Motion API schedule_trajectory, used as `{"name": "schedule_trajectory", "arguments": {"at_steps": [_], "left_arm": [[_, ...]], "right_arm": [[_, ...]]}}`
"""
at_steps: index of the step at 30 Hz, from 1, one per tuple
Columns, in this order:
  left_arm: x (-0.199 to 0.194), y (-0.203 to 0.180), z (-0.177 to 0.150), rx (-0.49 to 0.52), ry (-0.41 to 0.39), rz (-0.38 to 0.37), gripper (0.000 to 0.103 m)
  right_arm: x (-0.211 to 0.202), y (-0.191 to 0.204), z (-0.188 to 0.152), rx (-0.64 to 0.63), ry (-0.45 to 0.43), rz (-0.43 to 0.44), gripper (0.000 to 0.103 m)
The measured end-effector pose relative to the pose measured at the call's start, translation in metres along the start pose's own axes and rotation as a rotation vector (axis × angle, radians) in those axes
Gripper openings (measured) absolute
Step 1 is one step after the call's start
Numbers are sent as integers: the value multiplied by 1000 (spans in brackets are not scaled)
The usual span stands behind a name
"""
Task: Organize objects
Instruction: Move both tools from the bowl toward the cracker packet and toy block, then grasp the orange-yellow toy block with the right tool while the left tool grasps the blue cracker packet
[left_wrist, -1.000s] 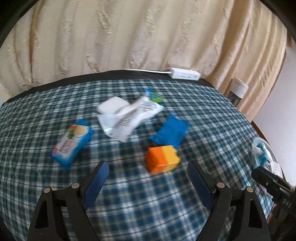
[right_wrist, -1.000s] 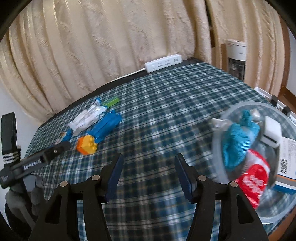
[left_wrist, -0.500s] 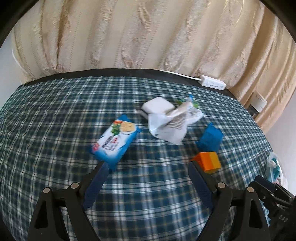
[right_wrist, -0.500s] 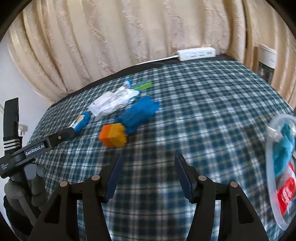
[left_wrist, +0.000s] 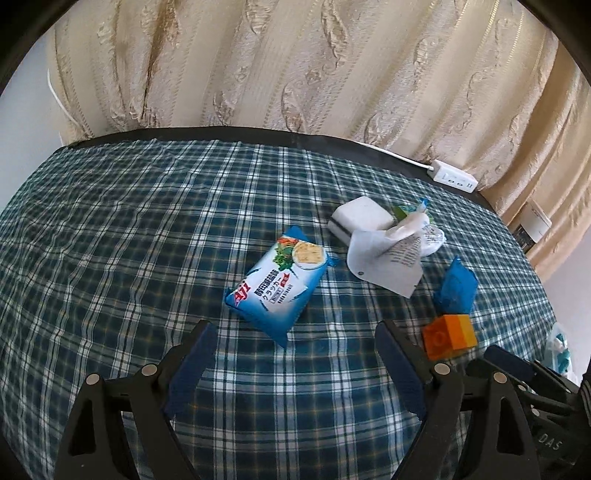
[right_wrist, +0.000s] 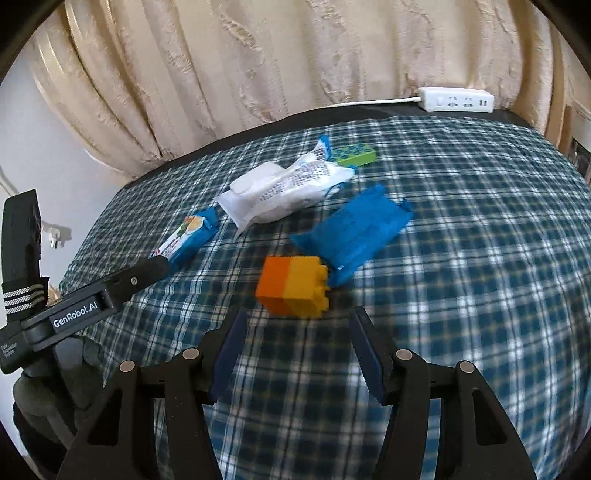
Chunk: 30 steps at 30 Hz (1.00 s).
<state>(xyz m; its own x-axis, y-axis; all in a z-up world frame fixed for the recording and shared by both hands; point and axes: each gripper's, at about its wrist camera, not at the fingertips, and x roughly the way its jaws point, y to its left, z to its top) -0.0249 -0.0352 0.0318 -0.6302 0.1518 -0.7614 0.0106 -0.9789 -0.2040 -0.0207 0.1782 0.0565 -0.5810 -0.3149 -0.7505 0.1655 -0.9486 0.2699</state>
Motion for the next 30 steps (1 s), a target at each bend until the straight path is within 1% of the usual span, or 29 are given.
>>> {"name": "schedule_trajectory", "arguments": {"at_steps": [7,15,18,26,30], "left_arm": [[4,7,1,-19,2,10,91],[6,9,1,-27,9,11,91],[8,10,0,-26,12,13,91],[14,10,0,-20,21,29,91],[15,10,0,-18,22,40,91]], "right_arm": [[16,4,7,3,17,1,59],[34,11,13,-24,22,-14,58],[37,13,13,-41,18,-30,48],[32,9,7,-43,6,-32,47],[22,2,-2,-23,0,-25,47]]}}
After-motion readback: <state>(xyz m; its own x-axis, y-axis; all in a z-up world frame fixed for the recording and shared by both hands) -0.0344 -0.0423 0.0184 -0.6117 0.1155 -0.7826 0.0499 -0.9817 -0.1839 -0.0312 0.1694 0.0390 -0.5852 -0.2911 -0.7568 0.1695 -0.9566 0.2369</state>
